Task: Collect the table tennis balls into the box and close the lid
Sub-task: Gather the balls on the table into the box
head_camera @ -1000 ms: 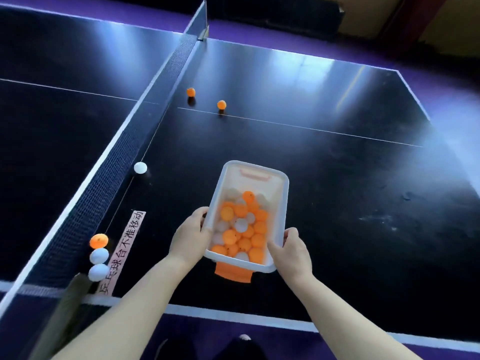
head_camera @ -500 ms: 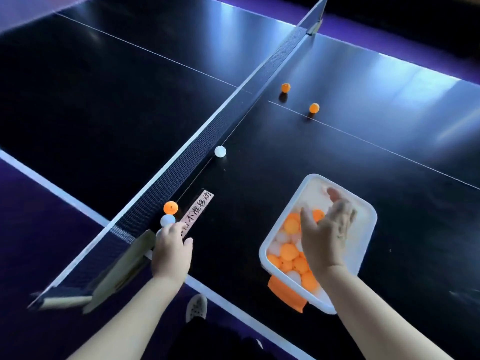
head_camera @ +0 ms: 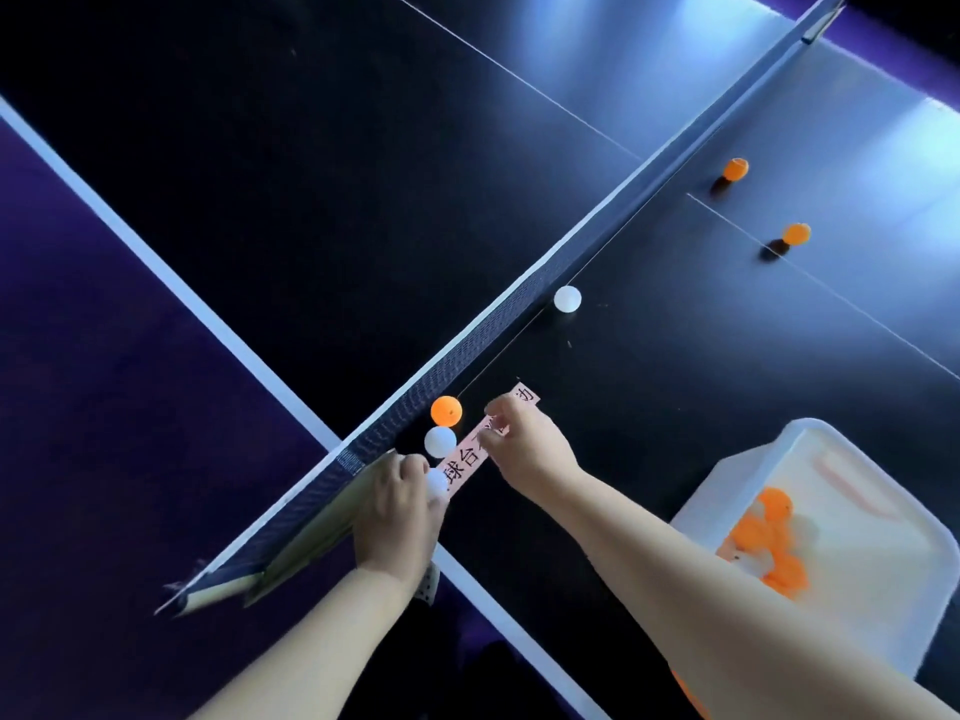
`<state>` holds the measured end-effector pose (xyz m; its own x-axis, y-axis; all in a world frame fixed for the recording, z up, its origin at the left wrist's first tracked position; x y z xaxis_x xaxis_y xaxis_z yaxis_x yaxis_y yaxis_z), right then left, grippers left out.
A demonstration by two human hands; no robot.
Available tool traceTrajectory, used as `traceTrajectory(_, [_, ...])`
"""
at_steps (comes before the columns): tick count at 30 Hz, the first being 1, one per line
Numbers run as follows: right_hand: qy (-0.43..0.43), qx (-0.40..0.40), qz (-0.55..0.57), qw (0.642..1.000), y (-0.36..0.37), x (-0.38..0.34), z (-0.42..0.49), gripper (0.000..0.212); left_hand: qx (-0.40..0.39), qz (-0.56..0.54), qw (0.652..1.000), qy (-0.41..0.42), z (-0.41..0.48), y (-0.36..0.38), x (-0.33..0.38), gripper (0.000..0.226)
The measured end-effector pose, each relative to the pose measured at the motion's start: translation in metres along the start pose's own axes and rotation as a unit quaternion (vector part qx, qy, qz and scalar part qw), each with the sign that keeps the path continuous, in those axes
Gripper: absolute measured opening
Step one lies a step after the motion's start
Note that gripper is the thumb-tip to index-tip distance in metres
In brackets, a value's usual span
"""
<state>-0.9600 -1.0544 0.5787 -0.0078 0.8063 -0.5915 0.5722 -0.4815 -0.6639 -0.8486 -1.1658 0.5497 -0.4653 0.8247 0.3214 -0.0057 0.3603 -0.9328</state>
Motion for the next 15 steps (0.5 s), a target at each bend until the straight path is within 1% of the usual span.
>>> traceTrajectory(3, [0.004, -0.003, -0.025, 1.0, 0.022, -0.012, 0.024, 0.046, -0.003, 0.028, 0.999, 0.043, -0.003, 0.008, -0.002, 0.039])
traceTrajectory(5, [0.011, -0.01, -0.027, 1.0, 0.036, -0.015, 0.038, 0.049, -0.003, 0.026, 0.998, 0.061, -0.005, 0.01, -0.005, 0.043])
traceTrajectory(7, [0.026, -0.022, -0.017, 0.999, 0.048, -0.012, 0.046, 0.048, -0.006, 0.006, 0.998, 0.067, -0.007, 0.012, -0.008, 0.046])
traceTrajectory(10, [0.046, -0.034, 0.012, 0.998, 0.058, -0.002, 0.052, 0.041, -0.005, -0.018, 0.997, 0.081, -0.007, 0.016, -0.01, 0.047])
traceTrajectory(12, [0.07, -0.016, 0.095, 0.993, 0.054, 0.008, 0.052, 0.033, 0.016, -0.023, 0.994, 0.103, -0.007, 0.014, -0.008, 0.052])
traceTrajectory(14, [0.109, 0.048, 0.211, 0.97, 0.037, 0.022, 0.046, 0.017, 0.035, -0.061, 0.991, 0.117, -0.008, 0.011, -0.005, 0.053])
traceTrajectory(15, [0.121, 0.08, 0.246, 0.958, 0.028, 0.028, 0.041, 0.011, 0.04, -0.093, 0.989, 0.112, -0.008, 0.008, -0.005, 0.052])
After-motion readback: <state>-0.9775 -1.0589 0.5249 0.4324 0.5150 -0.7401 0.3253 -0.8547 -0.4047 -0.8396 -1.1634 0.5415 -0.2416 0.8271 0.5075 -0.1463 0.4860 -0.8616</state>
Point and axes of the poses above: each hand's wrist, its own z-axis towards the middle knuckle, its own y-axis out of the palm, x = y × z, the point moved 10 cm from there along z, towards the middle knuckle, and after that the axes turned 6 degrees about z, right-handed, at the moved point
